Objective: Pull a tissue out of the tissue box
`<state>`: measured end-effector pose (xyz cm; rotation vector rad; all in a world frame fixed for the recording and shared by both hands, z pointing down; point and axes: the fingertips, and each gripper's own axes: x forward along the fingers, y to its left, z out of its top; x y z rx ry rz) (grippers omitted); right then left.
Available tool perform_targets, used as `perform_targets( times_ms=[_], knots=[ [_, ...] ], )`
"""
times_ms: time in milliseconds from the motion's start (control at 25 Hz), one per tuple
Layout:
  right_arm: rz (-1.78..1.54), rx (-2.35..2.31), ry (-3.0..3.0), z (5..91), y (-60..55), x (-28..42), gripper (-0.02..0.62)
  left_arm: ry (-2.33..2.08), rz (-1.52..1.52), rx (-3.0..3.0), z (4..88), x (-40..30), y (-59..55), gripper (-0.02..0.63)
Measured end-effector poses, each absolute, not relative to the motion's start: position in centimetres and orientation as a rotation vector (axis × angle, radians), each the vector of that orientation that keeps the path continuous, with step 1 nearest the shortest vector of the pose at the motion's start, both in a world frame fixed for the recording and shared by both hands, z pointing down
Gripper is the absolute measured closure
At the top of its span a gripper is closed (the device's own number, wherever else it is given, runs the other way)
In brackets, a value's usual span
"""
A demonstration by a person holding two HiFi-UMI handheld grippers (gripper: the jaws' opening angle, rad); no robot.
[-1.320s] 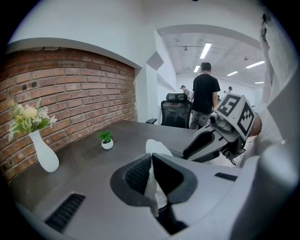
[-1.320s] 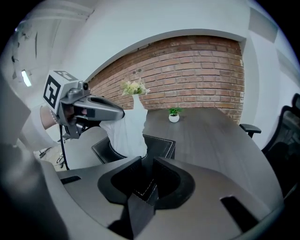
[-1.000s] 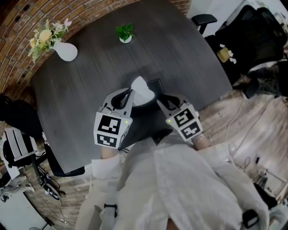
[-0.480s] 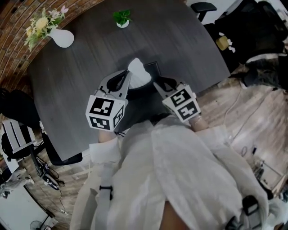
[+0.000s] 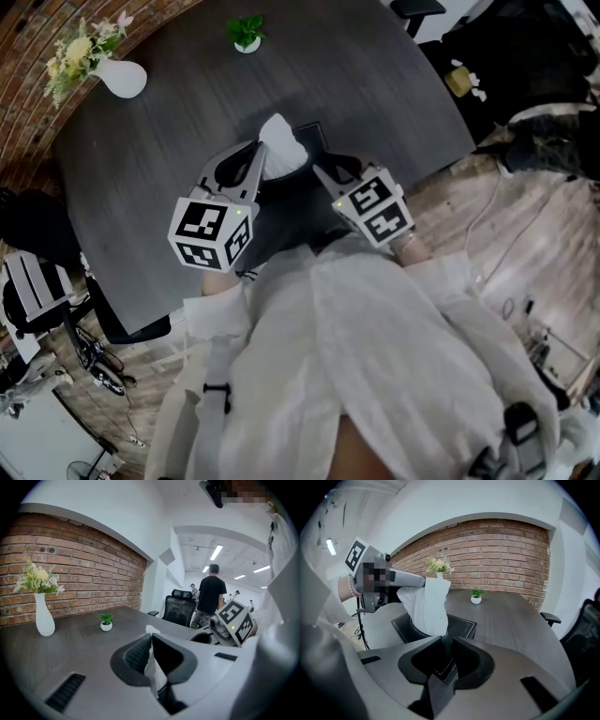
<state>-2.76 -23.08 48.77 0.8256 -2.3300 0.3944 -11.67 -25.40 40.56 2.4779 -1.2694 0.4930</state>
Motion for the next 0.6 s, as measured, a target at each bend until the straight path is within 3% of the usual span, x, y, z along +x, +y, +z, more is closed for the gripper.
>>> perform_targets(
  times_ms=[600],
  knots=[
    [0.396, 0.816, -2.329, 48.73, -23.09, -2.69, 0.522, -1.273, 0.503, 2.505, 39.95, -11.42, -25.44, 0.597]
  ],
)
